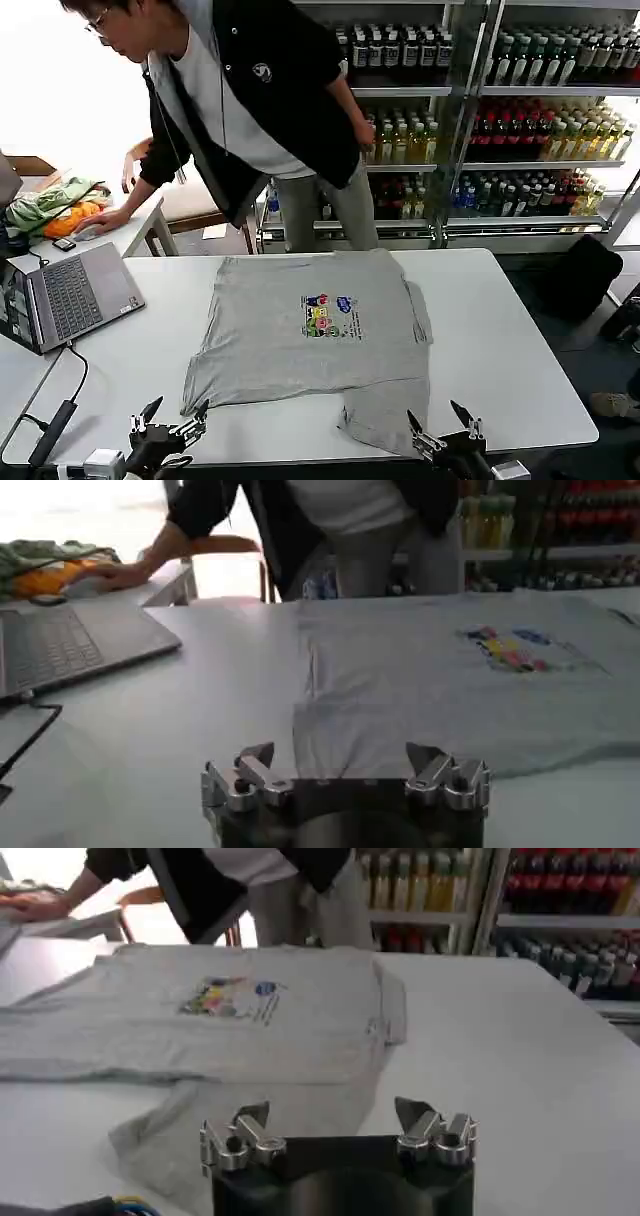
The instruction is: Fold and organize the clothes.
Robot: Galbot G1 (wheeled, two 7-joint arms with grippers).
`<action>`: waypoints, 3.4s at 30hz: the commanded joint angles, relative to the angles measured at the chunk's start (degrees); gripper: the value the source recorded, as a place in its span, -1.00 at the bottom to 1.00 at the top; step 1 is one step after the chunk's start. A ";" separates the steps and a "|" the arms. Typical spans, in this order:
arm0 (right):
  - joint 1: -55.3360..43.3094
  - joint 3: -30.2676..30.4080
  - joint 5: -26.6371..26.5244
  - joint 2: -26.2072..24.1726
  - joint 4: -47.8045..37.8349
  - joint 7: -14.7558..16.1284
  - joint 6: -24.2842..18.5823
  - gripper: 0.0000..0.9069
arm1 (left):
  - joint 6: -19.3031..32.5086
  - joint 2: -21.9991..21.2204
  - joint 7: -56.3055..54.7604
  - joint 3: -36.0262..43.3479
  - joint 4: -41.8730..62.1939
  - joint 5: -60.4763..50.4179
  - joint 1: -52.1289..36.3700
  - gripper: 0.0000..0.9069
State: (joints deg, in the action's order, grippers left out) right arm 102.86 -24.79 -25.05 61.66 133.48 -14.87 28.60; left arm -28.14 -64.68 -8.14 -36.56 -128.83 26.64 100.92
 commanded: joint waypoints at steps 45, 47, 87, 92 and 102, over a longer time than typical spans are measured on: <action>-1.36 5.32 -0.59 0.97 -0.22 -0.56 4.18 -1.00 | -4.81 2.20 -3.24 3.05 6.57 11.77 -6.99 -0.98; -0.55 5.07 -0.32 0.38 0.78 -0.31 3.45 -1.00 | -4.84 1.45 -3.42 2.51 4.89 11.87 -5.68 -0.98; 3.47 -1.91 -1.80 -5.09 8.63 4.87 -5.67 -1.00 | -4.98 1.05 -5.24 -8.39 -7.38 12.37 6.53 -0.98; -4.51 -1.18 -4.69 -4.74 6.17 4.52 -5.48 -1.00 | -4.92 3.80 -4.70 -6.43 -5.49 13.88 0.49 -0.98; -18.67 3.70 -5.96 -3.38 -1.66 2.66 -3.36 -1.00 | -4.96 11.61 -4.60 -1.94 2.65 19.74 -11.67 -0.98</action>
State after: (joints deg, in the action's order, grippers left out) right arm 93.05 -22.76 -30.02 58.35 135.39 -12.09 25.33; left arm -33.14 -60.29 -12.97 -41.47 -132.70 41.32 100.72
